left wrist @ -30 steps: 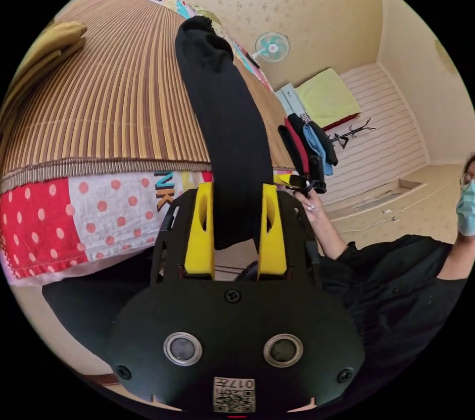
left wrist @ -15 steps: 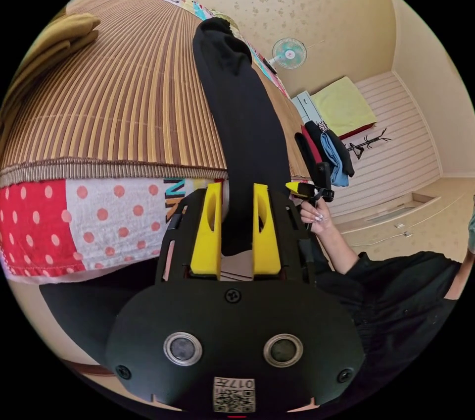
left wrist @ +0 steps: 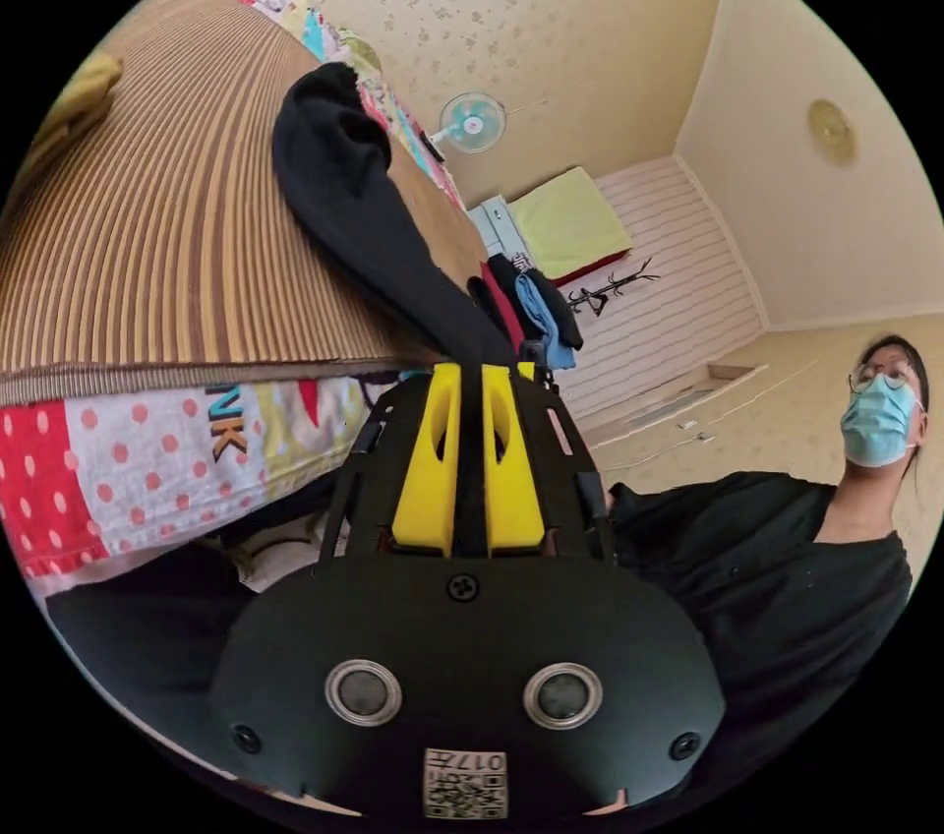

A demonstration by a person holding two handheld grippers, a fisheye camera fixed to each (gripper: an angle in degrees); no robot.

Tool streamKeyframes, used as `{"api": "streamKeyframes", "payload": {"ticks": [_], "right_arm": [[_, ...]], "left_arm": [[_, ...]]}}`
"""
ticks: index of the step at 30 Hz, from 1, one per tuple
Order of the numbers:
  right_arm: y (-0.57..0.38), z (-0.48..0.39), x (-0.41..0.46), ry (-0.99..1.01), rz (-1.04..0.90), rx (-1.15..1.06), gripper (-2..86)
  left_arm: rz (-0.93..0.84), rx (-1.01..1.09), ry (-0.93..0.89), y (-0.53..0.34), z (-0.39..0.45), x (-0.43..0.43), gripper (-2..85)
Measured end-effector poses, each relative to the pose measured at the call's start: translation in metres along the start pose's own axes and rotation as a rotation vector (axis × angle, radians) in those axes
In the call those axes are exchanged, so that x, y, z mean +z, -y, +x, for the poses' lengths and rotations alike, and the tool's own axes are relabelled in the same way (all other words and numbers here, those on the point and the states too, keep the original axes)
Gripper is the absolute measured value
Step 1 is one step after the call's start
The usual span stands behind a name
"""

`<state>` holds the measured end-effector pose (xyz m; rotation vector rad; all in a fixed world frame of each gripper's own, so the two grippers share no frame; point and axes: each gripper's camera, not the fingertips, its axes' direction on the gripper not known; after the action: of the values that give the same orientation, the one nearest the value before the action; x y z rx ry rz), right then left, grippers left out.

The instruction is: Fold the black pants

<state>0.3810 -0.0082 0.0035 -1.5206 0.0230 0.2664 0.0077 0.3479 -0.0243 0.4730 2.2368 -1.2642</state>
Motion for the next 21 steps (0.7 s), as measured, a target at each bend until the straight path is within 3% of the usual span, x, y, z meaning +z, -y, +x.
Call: {"api": "streamKeyframes", "payload": {"ticks": [4, 8, 13, 21], "right_arm": [[0.017, -0.093, -0.024, 0.097, 0.021, -0.225, 2.1], [0.034, -0.201, -0.040, 0.065, 0.023, -0.416, 1.9], [0.032, -0.298, -0.058, 0.079, 0.054, -0.573, 1.8], [0.001, -0.426, -0.081, 0.145, 0.060, -0.766, 1.5]], "left_arm": [[0.081, 0.203, -0.108, 0.015, 0.089, -0.023, 4.3], [0.126, 0.383, -0.163, 0.027, 0.180, -0.037, 6.8], [0.219, 0.539, -0.080, 0.013, 0.278, -0.046, 4.4], [0.326, 0.766, -0.107, -0.019, 0.404, -0.046, 4.0]]}}
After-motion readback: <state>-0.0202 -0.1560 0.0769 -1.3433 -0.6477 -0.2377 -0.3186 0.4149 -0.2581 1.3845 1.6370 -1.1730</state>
